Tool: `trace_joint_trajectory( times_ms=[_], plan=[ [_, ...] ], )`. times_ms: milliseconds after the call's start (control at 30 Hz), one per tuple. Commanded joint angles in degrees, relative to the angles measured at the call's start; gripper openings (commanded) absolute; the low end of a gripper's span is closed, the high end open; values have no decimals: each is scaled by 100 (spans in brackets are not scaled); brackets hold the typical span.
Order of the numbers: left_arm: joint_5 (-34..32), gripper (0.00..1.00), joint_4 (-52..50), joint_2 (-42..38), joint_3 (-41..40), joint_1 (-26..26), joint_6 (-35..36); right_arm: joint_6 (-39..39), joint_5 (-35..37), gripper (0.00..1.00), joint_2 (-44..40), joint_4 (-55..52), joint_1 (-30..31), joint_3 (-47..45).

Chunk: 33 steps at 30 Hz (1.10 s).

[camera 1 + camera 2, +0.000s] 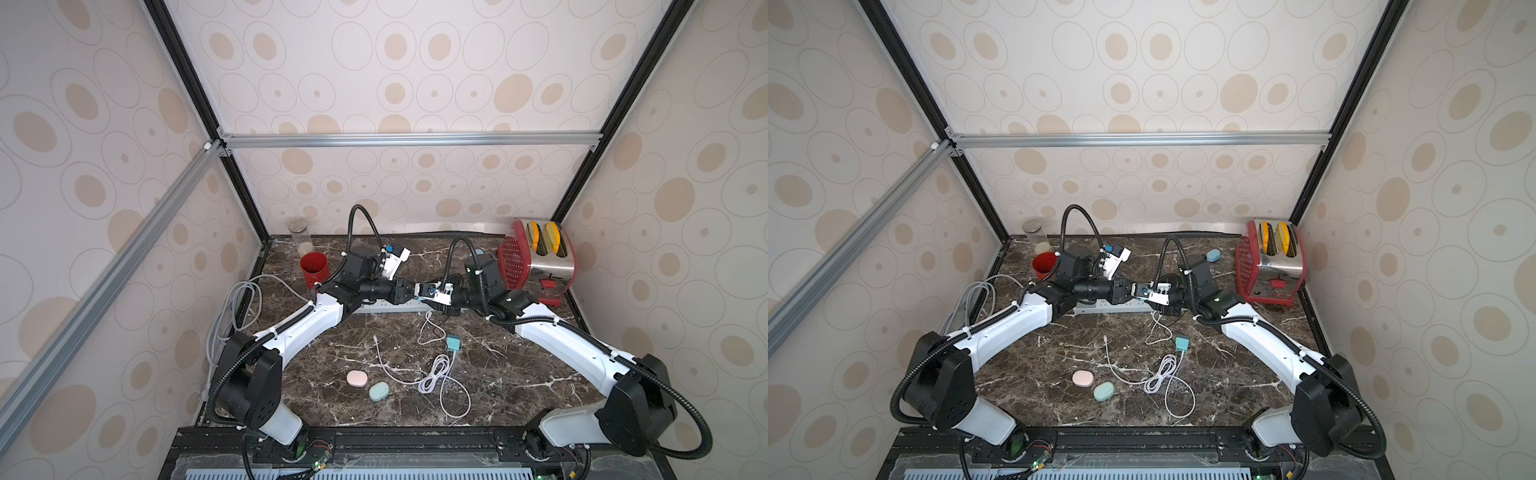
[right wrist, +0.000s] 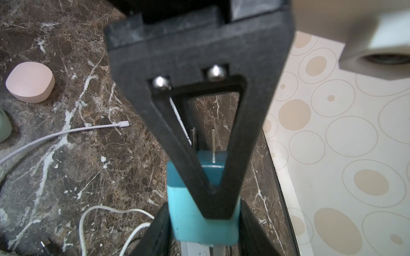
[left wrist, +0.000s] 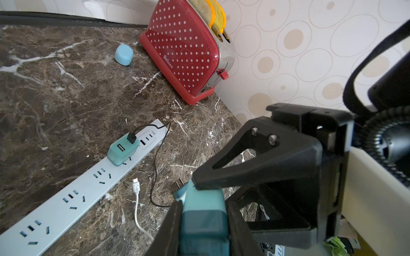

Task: Charge the bluetooth headset
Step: Pick up the plug from the center of the board.

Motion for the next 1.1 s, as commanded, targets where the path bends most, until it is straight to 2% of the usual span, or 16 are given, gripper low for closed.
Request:
trace_joint_trajectory(
  times_ms=[0, 33, 100, 233, 367, 533, 700, 900, 1067],
  plan=[
    [-154, 13, 139, 42, 228, -45, 67, 302, 96, 46, -28, 445, 27, 48],
    [-256, 11, 214, 35, 232, -45, -6, 419, 209, 58, -63, 510, 29, 0],
    [-633, 9, 435, 19, 228, -35, -237, 828, 484, 69, -158, 625, 22, -110],
    [-1135, 4, 1230, 13, 85, -22, -652, 2143, 698, 74, -483, 807, -29, -484],
    [-1425, 1, 2125, 13, -238, -19, -1004, 3998, 537, 73, -810, 1343, -34, -941],
    [-1592, 0, 3125, 3, -643, -31, -1512, 6494, 408, 63, -826, 1670, -35, -1018],
    [-1591, 0, 3650, 2, -897, -27, -1856, 8151, 333, 59, -878, 2476, -31, -1254],
    [-1798, 0, 4288, -130, -1262, -33, -2406, 9628, 443, 60, -921, 2716, -37, -1243],
    [-1710, 0, 4371, -53, -1283, -34, -2617, 9930, 359, 56, -820, 3042, -37, -1245]
  ],
)
